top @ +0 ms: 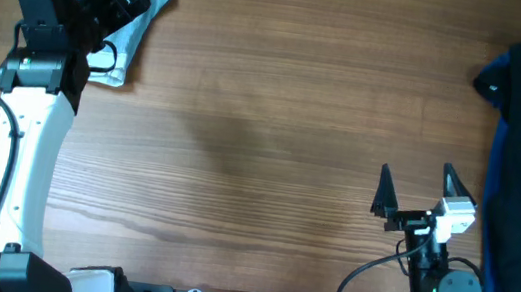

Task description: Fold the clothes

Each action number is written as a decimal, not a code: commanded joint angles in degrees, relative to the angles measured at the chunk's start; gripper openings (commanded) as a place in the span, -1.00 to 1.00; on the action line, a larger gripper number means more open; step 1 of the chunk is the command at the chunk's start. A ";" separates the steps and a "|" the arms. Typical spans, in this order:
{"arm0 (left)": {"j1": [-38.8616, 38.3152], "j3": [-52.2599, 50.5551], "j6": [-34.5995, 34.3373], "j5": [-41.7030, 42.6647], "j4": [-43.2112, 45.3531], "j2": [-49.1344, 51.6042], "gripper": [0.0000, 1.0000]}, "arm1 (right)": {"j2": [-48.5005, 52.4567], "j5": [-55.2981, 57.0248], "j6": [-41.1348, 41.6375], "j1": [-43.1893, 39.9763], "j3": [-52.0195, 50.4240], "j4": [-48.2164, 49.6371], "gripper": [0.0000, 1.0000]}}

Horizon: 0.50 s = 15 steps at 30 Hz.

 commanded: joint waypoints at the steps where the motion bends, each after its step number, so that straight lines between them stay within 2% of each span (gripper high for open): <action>1: -0.04 -0.24 0.28 -0.55 0.11 0.31 0.99 | -0.92 0.63 -0.76 -0.28 -0.17 -4.31 1.00; 3: -0.04 -0.24 0.28 -0.55 0.11 0.31 0.99 | -0.92 0.66 -0.96 -0.28 -0.17 -7.32 1.00; 12: -0.04 -0.24 0.28 -0.55 0.11 0.31 1.00 | -0.92 1.16 -9.73 -1.55 -0.17 -7.39 1.00; 15: -0.04 -0.24 0.28 -0.55 0.11 0.31 1.00 | -0.92 1.25 -9.55 -2.16 -0.17 -7.39 0.99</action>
